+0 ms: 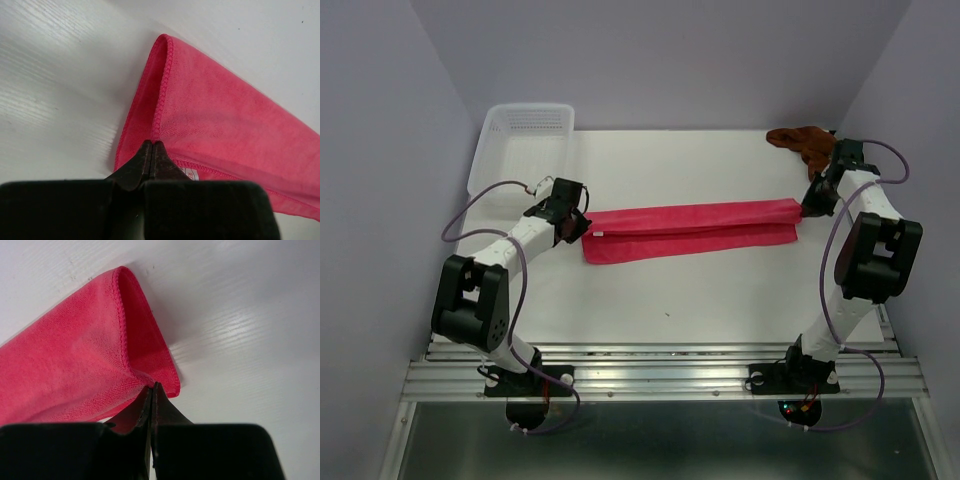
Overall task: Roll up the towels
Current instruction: Fold the towel
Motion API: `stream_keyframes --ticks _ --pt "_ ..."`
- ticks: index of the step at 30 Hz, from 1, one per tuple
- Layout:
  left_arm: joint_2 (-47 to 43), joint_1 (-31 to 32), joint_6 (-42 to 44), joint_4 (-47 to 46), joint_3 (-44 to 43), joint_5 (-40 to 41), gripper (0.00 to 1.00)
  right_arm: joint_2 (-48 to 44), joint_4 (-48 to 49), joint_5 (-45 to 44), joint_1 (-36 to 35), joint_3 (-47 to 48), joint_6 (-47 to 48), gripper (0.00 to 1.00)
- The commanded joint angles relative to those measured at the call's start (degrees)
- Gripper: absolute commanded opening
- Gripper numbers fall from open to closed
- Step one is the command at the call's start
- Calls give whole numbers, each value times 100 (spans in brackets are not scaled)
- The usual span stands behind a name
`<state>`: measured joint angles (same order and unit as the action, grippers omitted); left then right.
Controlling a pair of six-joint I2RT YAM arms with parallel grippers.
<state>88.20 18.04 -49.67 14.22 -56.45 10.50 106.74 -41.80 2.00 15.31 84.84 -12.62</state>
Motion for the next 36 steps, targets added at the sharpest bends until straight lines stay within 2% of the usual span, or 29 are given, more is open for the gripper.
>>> stream_keyframes --ticks 1,16,24,30,34,35,36 --pt "-216 41 -43 64 142 84 0 -136 -65 -174 51 -20 146 1" --pt "-58 68 -148 55 503 -57 0 128 -109 -516 51 -178 172 1" --pt "258 68 -227 55 503 -110 0 418 -12 -332 51 -116 216 1" --pt "443 68 -254 142 477 -119 0 532 93 -253 51 -266 208 4" --pt "478 68 -315 283 442 -31 0 585 120 -305 51 -319 173 11" --pt "470 68 -333 327 433 4 3 594 111 -340 51 -319 164 14" --pt "478 68 -342 414 415 39 13 594 111 -419 51 -319 155 21"
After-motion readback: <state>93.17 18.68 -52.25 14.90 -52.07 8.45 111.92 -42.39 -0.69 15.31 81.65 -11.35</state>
